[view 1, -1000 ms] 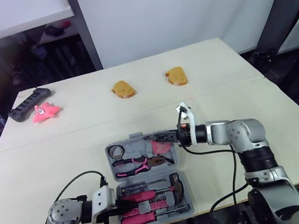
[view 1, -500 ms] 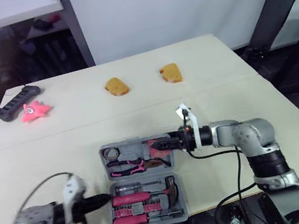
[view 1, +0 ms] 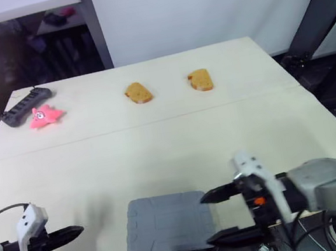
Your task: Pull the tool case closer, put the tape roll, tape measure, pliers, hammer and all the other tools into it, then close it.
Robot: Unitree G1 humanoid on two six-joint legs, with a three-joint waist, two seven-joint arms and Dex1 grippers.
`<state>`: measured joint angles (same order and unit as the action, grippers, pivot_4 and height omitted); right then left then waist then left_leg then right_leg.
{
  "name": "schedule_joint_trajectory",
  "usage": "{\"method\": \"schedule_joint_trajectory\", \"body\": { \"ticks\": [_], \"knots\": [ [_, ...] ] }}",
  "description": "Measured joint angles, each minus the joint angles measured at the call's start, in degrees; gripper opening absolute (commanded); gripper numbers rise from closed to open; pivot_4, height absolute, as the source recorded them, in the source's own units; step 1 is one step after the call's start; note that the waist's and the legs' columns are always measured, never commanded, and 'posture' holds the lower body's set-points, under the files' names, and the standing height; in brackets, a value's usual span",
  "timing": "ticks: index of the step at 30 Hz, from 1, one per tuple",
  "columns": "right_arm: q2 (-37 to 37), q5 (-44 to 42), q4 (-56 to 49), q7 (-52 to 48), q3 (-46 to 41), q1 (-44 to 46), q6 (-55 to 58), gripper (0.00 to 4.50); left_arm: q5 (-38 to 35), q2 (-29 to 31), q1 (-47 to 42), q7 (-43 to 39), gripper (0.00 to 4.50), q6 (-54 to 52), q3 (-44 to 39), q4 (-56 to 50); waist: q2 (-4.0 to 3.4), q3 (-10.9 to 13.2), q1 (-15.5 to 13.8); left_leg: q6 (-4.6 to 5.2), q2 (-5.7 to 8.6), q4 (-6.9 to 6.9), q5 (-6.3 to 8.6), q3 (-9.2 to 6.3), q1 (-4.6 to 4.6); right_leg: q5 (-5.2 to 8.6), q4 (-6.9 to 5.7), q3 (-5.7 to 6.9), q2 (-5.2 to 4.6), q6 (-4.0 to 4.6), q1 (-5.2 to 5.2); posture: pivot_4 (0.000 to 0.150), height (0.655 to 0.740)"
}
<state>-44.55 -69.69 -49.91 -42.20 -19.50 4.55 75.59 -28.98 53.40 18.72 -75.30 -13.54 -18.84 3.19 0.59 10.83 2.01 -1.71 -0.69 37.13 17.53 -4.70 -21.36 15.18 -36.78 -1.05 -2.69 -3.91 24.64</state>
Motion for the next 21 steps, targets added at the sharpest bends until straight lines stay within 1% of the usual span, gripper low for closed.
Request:
{"method": "schedule_joint_trajectory", "body": {
  "ticks": [2,4,7,9,11,15,21],
  "knots": [
    [-3.55,3.39,-0.32,-2.95,-4.42,-7.48,-4.84,4.46,-0.56,0.04,-0.30,-0.35,0.00,-1.46,-0.28,-1.06,0.03,0.01,-0.45,0.00,-0.01,-0.06,0.00,-0.03,-0.03,0.00,0.05,0.04,0.07,-0.05,0.00,0.150,0.7400],
    [-6.14,9.49,-0.17,-6.75,-7.13,-14.99,-10.59,4.46,-1.72,0.37,-0.19,-0.94,0.00,-3.43,-0.97,-2.31,0.04,0.02,-1.04,0.01,-0.03,-0.06,0.00,-0.03,-0.03,-0.10,0.05,0.04,0.14,-0.28,0.01,0.150,0.7400],
    [-7.14,18.34,2.39,-11.96,-10.53,-23.46,-20.06,4.46,-2.42,1.68,0.77,-1.67,0.00,-4.62,-3.14,-5.18,0.10,0.03,-1.19,0.01,-0.05,-0.05,0.00,0.00,-0.02,-0.09,0.06,0.03,0.15,-0.29,-0.01,0.150,0.7400],
    [-7.14,25.74,6.86,-14.54,-12.13,-27.63,-28.19,4.46,-3.02,2.52,1.90,-1.87,0.00,-5.40,-5.76,-8.46,0.12,0.05,-1.23,0.01,-0.03,0.01,0.00,0.05,0.05,-0.05,0.11,0.00,0.11,-0.18,-0.13,0.150,0.7400],
    [-6.93,29.77,10.18,-15.98,-12.53,-28.65,-33.56,4.46,-4.37,2.60,1.94,-1.59,0.00,-7.27,-7.54,-10.52,0.11,0.05,-1.19,0.00,-0.02,0.04,0.00,0.14,0.07,-0.08,0.12,-0.07,0.08,-0.07,-0.14,0.150,0.7400],
    [-6.88,33.63,13.36,-19.80,-11.42,-29.49,-41.12,4.46,-5.20,2.17,2.59,-1.10,0.00,-8.63,-7.80,-12.42,0.12,0.06,-1.09,0.00,-0.07,0.05,0.00,0.14,0.12,-0.10,0.11,-0.09,0.17,-0.06,-0.17,0.150,0.7400],
    [-6.88,35.73,16.64,-20.98,-9.78,-28.59,-44.41,4.46,-4.17,2.12,1.68,-0.48,0.00,-8.31,-7.78,-12.19,0.11,0.07,-1.29,0.00,-0.06,0.06,0.00,0.12,0.09,-0.11,0.11,-0.09,0.17,-0.04,-0.17,0.150,0.7400]
  ]
}}
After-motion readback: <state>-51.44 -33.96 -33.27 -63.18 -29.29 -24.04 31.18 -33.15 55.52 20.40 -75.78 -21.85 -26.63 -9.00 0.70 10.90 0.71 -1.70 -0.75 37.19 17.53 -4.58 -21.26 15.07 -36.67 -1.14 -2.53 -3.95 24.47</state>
